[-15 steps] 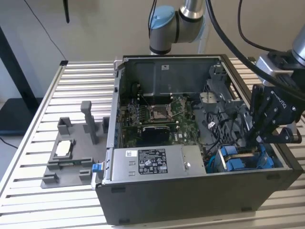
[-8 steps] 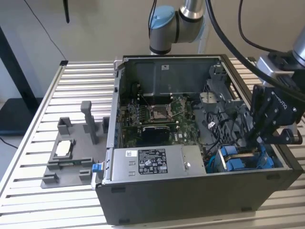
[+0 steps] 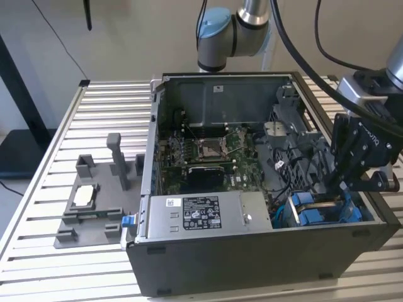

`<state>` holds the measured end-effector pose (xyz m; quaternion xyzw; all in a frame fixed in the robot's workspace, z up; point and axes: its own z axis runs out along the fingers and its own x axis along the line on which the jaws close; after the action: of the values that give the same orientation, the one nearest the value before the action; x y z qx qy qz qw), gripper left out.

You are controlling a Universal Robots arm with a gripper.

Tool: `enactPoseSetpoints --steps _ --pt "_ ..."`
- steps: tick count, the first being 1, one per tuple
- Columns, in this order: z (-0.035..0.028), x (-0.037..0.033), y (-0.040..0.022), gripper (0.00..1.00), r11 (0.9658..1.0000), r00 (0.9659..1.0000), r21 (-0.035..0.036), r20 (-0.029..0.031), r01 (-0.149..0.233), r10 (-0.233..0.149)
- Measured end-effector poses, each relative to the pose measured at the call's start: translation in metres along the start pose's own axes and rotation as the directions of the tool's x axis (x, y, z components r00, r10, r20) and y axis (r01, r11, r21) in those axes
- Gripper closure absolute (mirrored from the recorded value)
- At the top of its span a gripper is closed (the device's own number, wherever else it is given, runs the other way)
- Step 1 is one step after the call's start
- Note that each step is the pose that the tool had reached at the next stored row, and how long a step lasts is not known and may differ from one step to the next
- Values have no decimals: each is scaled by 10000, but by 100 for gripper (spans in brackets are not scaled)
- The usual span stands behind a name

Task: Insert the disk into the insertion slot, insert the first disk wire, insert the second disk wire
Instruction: 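Insert the first disk wire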

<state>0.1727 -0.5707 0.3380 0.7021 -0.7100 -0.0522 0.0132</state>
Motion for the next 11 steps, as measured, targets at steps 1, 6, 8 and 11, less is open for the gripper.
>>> enactPoseSetpoints --steps 1,6,8,11 --pt "3 0 0 81 10000 10000 35 0 2 -2" --pt "48 2 -6 81 10000 10000 55 -5 5 -5" --pt "66 3 -7 81 10000 10000 55 -16 4 -4" --pt "75 4 -8 81 10000 10000 55 -1 5 -5"
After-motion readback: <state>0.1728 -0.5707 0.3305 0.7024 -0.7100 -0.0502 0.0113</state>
